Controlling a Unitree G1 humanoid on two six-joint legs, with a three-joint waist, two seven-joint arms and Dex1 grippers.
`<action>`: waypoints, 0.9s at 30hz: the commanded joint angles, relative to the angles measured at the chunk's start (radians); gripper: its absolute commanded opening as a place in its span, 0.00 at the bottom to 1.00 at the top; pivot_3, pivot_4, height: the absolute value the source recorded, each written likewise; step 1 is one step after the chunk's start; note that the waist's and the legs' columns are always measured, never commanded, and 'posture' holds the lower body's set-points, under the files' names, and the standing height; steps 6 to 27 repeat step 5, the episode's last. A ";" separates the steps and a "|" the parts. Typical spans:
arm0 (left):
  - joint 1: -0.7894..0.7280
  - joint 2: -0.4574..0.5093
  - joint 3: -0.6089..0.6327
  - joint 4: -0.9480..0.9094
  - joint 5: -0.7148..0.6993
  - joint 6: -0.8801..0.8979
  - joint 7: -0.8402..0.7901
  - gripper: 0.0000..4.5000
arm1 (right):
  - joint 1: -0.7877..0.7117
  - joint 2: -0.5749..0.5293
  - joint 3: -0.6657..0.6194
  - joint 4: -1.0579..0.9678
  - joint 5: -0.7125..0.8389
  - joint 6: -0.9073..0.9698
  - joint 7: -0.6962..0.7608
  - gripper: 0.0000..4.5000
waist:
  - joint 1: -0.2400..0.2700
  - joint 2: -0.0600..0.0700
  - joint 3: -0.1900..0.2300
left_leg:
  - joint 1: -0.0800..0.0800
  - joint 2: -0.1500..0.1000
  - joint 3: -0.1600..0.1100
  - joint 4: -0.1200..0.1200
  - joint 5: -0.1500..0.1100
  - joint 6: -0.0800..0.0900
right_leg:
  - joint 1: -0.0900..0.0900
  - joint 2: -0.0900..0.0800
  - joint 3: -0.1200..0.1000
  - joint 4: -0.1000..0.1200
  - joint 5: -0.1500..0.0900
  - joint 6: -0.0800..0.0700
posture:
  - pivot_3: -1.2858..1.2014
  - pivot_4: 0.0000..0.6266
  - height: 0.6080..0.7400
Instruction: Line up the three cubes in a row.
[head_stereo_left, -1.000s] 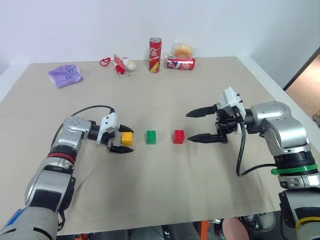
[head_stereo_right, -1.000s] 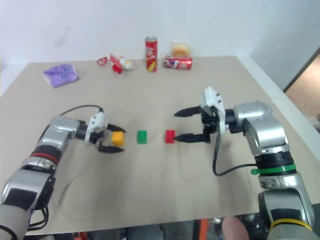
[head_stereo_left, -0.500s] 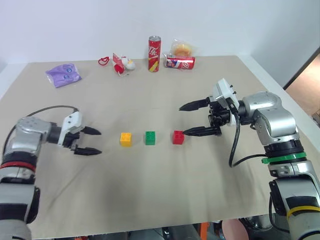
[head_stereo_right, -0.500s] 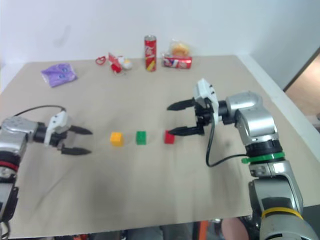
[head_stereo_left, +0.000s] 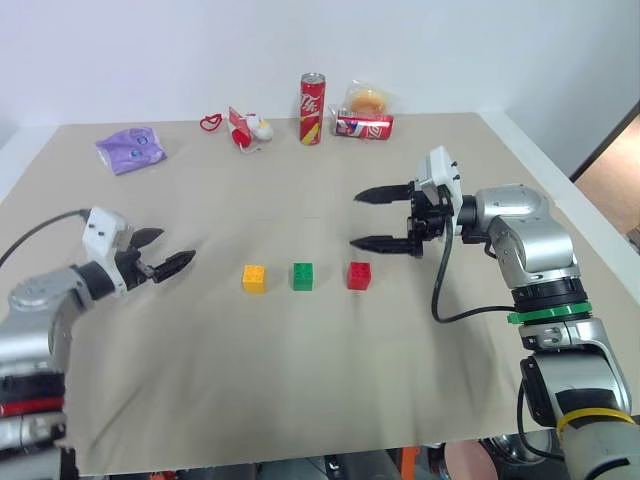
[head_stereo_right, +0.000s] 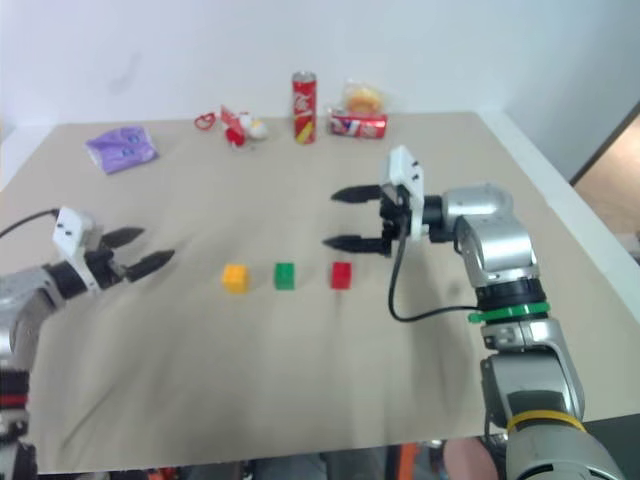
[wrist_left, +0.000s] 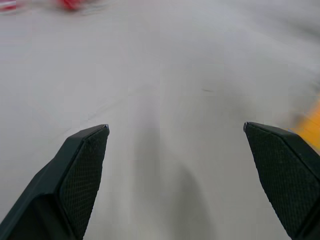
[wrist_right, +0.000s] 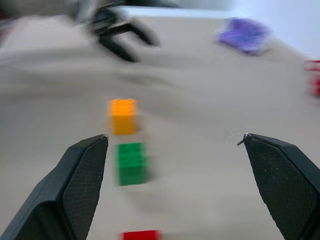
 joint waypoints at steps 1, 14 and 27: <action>0.091 -0.098 0.086 -0.229 -0.054 0.071 0.199 0.99 | 0.066 0.031 -0.123 -0.032 0.007 0.021 -0.224 1.00 | 0.001 0.000 0.000 | 0.000 0.000 0.000 0.000 0.000 0.000 | 0.000 0.000 0.000 0.000 0.000 0.000 | 0.52 0.24 1.00; 0.154 -0.203 0.116 -0.335 -0.087 0.101 0.340 0.99 | 0.179 0.092 -0.198 -0.121 0.013 0.076 -0.432 1.00 | 0.003 -0.001 -0.001 | 0.002 0.000 0.000 0.000 0.000 0.000 | 0.001 0.000 0.001 0.000 0.000 0.000 | 0.52 0.24 1.00; 0.154 -0.203 0.116 -0.335 -0.087 0.101 0.340 0.99 | 0.179 0.092 -0.198 -0.121 0.013 0.076 -0.432 1.00 | 0.003 -0.001 -0.001 | 0.002 0.000 0.000 0.000 0.000 0.000 | 0.001 0.000 0.001 0.000 0.000 0.000 | 0.52 0.24 1.00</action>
